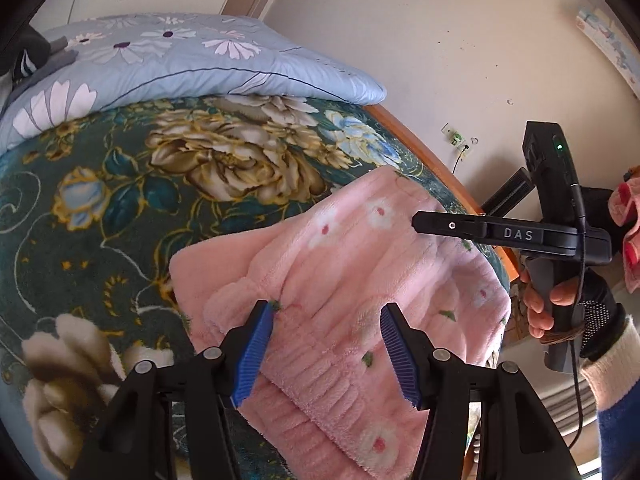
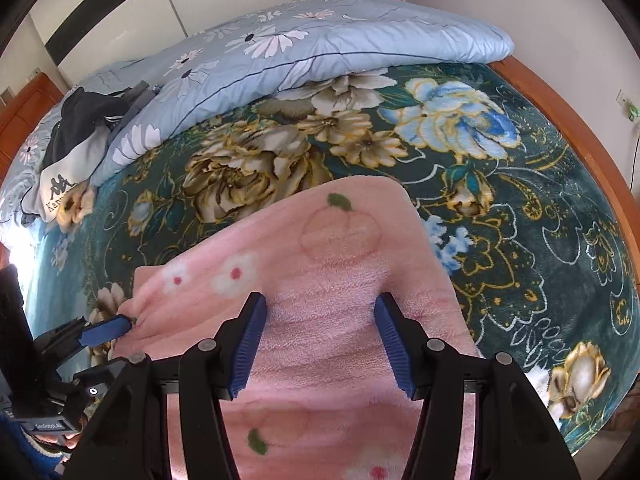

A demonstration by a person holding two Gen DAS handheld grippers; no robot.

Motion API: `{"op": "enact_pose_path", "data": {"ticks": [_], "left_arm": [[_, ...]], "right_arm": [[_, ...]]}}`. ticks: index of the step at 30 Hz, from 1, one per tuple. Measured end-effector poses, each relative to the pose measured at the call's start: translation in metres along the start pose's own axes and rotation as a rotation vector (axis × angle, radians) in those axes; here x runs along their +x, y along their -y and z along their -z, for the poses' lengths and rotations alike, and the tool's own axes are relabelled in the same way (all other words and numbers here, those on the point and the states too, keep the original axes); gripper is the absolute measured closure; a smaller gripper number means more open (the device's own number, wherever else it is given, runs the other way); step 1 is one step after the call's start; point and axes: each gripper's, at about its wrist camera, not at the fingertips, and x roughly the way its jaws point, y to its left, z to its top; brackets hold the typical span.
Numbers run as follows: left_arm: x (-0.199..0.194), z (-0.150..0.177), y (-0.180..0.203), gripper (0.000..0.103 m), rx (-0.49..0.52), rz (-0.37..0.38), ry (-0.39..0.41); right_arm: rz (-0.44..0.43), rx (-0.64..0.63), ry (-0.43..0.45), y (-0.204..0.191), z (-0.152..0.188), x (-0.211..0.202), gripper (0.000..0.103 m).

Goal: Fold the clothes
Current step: 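Lower the blanket stack onto the bedspread with both grippers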

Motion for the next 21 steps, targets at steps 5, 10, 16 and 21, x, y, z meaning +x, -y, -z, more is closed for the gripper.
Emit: {"op": "enact_pose_path", "data": {"ticks": [5,10,16,21], "left_arm": [[0.003,0.001,0.001,0.043,0.013,0.000,-0.015],[-0.010,0.001,0.008,0.043,0.014,-0.014,-0.012],[-0.044,0.023,0.024,0.043,0.021,-0.095,0.020],[-0.049,0.057,0.037,0.043,0.048,-0.103,-0.008]], "right_arm": [[0.027,0.027,-0.030,0.004,0.002,0.020,0.045],[0.035,0.044,0.009,-0.001,0.007,-0.009,0.045],[0.077,0.044,0.033,-0.003,0.042,-0.053,0.045],[0.089,0.074,0.030,0.002,0.073,-0.067,0.045]]}}
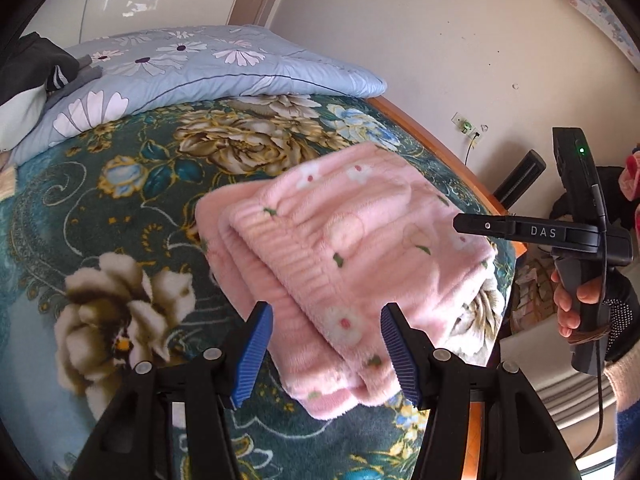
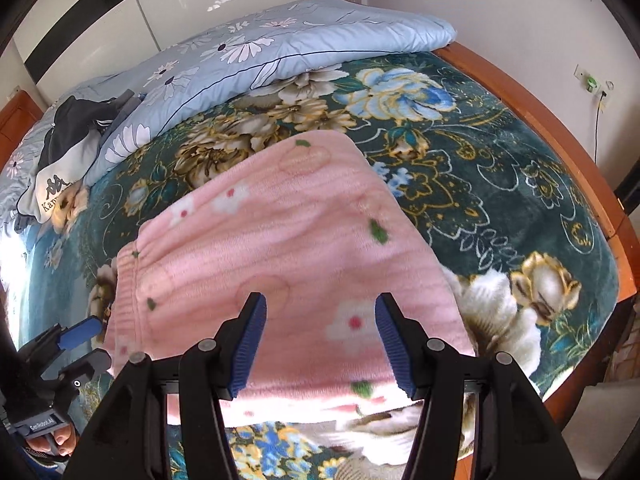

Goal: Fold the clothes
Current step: 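Lower the blanket stack onto the bedspread with both grippers, then open both grippers and release the folded blanket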

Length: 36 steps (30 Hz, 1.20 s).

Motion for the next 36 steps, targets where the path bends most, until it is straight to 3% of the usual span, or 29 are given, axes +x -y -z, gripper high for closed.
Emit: {"op": "enact_pose_path", "data": {"ticks": [4,15,22,27,36], "left_arm": [[0.009,0.016,0.004,0.043,0.030,-0.023,-0.026],[0.039,0.020,-0.012,0.035,-0.042,0.013,-0.099],[0.015,0.018,-0.008,0.036,-0.010,0.001,-0.066],[0.004,0.026,-0.011,0.036,-0.012,-0.027,-0.066],[-0.007,0.041,-0.025,0.017,-0.025,-0.089,-0.072]], "right_arm": [[0.021,-0.024,-0.022,-0.001,0.016,0.003,0.045],[0.057,-0.027,-0.070,0.004,0.033,0.045,0.039],[0.034,-0.015,0.000,-0.011,0.037,0.011,0.039],[0.024,-0.025,0.010,-0.033,0.061,0.000,0.039],[0.014,0.022,0.008,-0.064,0.110,0.005,0.039]]}}
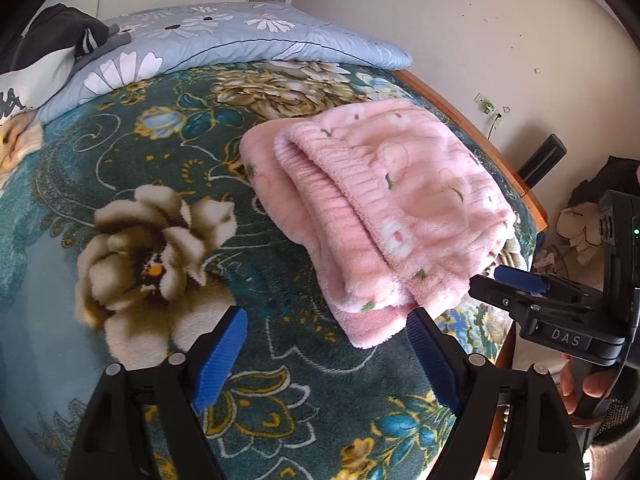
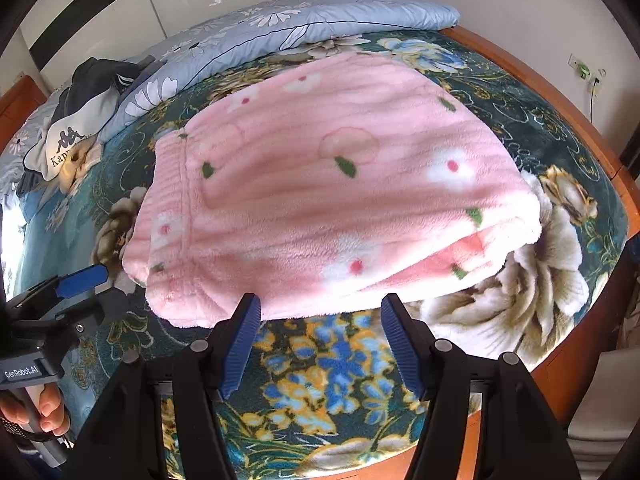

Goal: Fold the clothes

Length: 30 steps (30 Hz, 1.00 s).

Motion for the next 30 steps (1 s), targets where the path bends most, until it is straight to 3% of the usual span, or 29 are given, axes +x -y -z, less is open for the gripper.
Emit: {"op": "enact_pose_path", "data": {"ticks": [5,9,11,17,22,30], "left_arm": [[-0.002,0.011,-0.003,0.009,0.029,-0.019,0.009],[-0.003,0.022,-0.001,0.002,0.063,-0.011,0.022],[-0.002,0.026,-0.001,0.000,0.075,-0.002,0.021],[0.003,0.040,-0.003,0.000,0.094,-0.013,0.040],[0.016,0.050,-0.010,0.000,0.107,-0.085,0.021],[0.028,0.061,-0.014,0.000,0.122,-0.128,0.029]], "right_arm": [[0.003,0.069,0.023,-0.007,0.022,0.001,0.029],[-0.016,0.134,0.029,-0.009,0.039,0.003,0.028],[0.002,0.160,0.030,-0.010,0.046,0.004,0.024],[0.055,0.234,0.043,-0.012,0.070,0.007,0.019],[0.098,0.282,0.041,-0.016,0.089,0.014,0.019],[0.170,0.278,0.058,-0.025,0.097,0.017,0.018]]}}
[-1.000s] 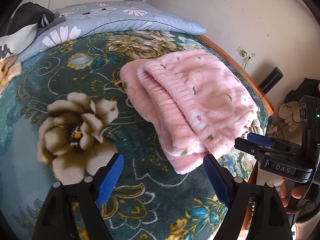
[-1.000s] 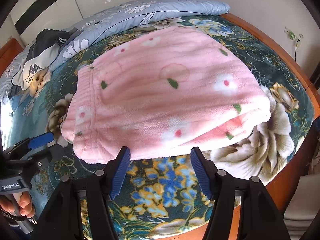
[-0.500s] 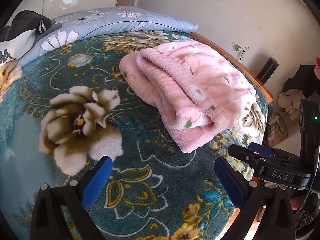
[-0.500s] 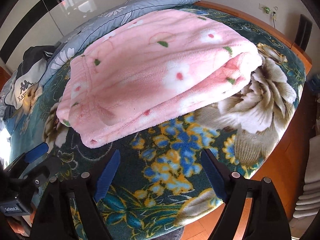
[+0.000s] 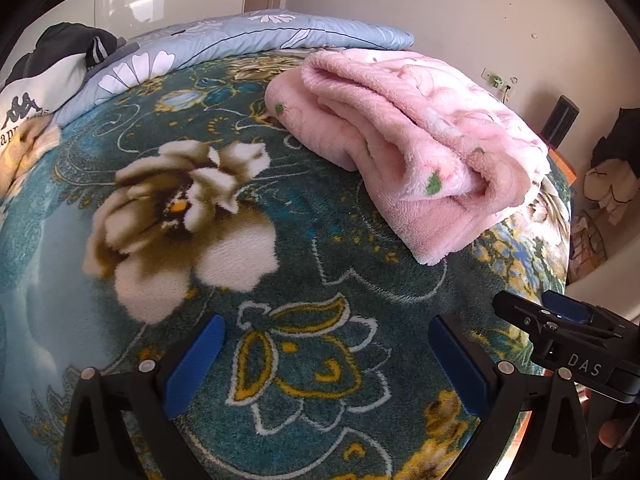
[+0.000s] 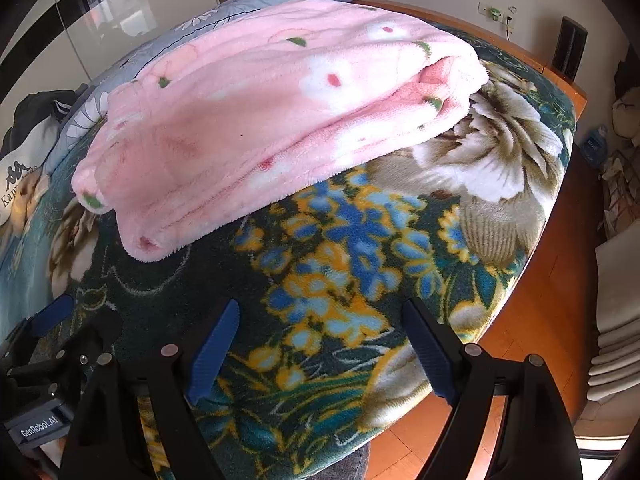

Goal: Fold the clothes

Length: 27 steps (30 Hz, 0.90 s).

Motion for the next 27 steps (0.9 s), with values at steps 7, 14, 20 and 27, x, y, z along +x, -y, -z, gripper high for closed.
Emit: {"op": "enact_pose_path", "data": {"ticks": [7,14,20,27], "left_arm": [[0.005,0.006,0.010,0.000,0.065,-0.068,0.008],[0.004,0.007,0.010,0.000,0.059,-0.065,0.020],[0.004,0.009,0.009,0.000,0.058,-0.064,0.030],[0.003,0.010,0.009,0.000,0.057,-0.065,0.044]], "right_arm": [[0.005,-0.007,0.013,-0.002,0.006,-0.001,0.007],[0.005,-0.003,0.020,0.000,0.009,-0.006,0.007],[0.008,0.000,0.023,0.002,0.012,-0.011,0.007],[0.007,-0.002,0.028,0.005,0.016,-0.017,0.007]]}}
